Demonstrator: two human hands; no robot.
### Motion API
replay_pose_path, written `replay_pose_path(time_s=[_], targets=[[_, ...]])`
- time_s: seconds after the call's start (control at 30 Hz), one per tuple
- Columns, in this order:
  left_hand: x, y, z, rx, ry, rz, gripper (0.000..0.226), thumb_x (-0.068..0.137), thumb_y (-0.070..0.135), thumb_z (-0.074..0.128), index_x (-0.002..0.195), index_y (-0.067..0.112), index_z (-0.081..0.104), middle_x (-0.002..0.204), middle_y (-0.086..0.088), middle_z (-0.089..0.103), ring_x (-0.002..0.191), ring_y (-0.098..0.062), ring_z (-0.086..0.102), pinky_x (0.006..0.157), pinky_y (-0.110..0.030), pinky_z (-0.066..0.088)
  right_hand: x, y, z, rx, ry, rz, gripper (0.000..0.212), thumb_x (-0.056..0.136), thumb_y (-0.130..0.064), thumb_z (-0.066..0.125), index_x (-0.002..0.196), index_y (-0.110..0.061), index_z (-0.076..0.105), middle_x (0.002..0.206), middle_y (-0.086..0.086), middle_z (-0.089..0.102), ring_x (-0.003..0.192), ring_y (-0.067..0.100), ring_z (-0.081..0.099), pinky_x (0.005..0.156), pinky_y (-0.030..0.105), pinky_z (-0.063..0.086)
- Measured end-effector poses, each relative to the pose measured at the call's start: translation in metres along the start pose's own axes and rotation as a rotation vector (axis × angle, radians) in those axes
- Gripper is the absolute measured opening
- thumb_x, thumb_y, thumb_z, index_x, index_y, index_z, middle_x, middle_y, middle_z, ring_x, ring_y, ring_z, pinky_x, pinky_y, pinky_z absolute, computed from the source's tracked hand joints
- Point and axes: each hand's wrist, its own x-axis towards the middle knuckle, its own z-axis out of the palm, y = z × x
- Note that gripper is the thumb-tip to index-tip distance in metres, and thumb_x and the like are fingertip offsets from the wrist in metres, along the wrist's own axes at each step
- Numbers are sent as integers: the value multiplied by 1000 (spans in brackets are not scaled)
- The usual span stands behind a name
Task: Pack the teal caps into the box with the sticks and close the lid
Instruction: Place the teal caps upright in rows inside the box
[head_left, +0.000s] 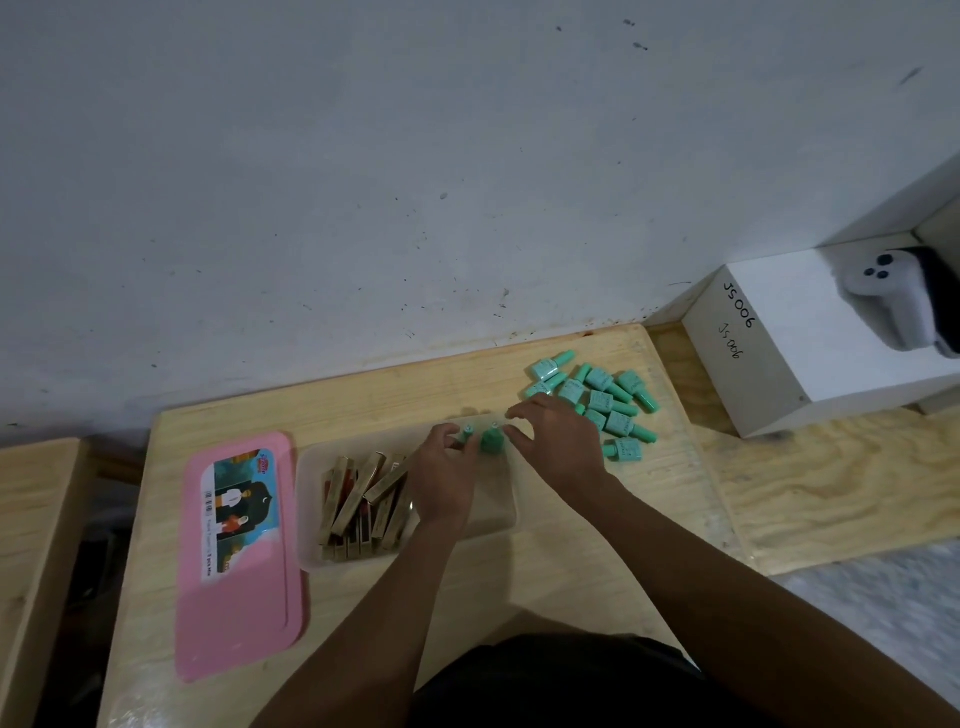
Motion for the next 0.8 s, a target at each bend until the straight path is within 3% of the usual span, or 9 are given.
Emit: replay_pose_path(time_s=[0.2,0.27,0.33,0.43,0.5,0.67,0.8], targets=[[-20,15,6,158,95,537,19,84,33,66,92,16,63,86,3,62,80,-11,52,67,-26,45,-44,60,-13,54,27,289,25,93,-38,58,114,-26,67,115,-3,66,105,16,58,77,33,50],[-27,30,15,169,23,733,14,85,31,64,86,17,64,81,4,62,76,-10,52,64,-22,42,-56,83,-19,-10,-4,333,27,94,-35,57,118,-26,65,119,-2,64,109,18,55,78,34,49],[-32,48,27,162,-138,814,12,86,30,63,86,18,66,77,4,62,72,-11,54,61,-25,45,-60,102,-21,-76,-51,338,32,93,-34,57,124,-26,62,126,-2,62,112,19,53,79,34,49],[-32,65,52,204,-496,561,25,87,34,61,105,18,66,90,0,64,80,-18,59,71,-34,51,-58,117,-22,-133,-152,318,35,96,-34,51,129,-26,58,132,-1,58,115,19,51,81,35,50],[-26,69,69,270,-611,375,38,87,34,60,118,13,61,106,-8,63,96,-25,60,83,-35,49,-54,121,-22,-176,-220,270,35,98,-35,47,130,-26,57,134,1,55,115,20,51,81,35,50],[-13,64,97,498,-578,312,39,91,34,54,125,15,57,120,-11,52,112,-29,52,89,-41,47,-46,125,-22,-217,-275,168,37,96,-34,48,132,-29,54,126,4,57,108,21,52,79,35,49],[-4,66,112,574,-467,317,39,91,35,53,124,15,57,124,-11,48,113,-30,51,89,-44,49,-37,130,-25,-233,-271,117,29,95,-31,50,120,-24,62,119,2,59,107,22,52,77,37,49]])
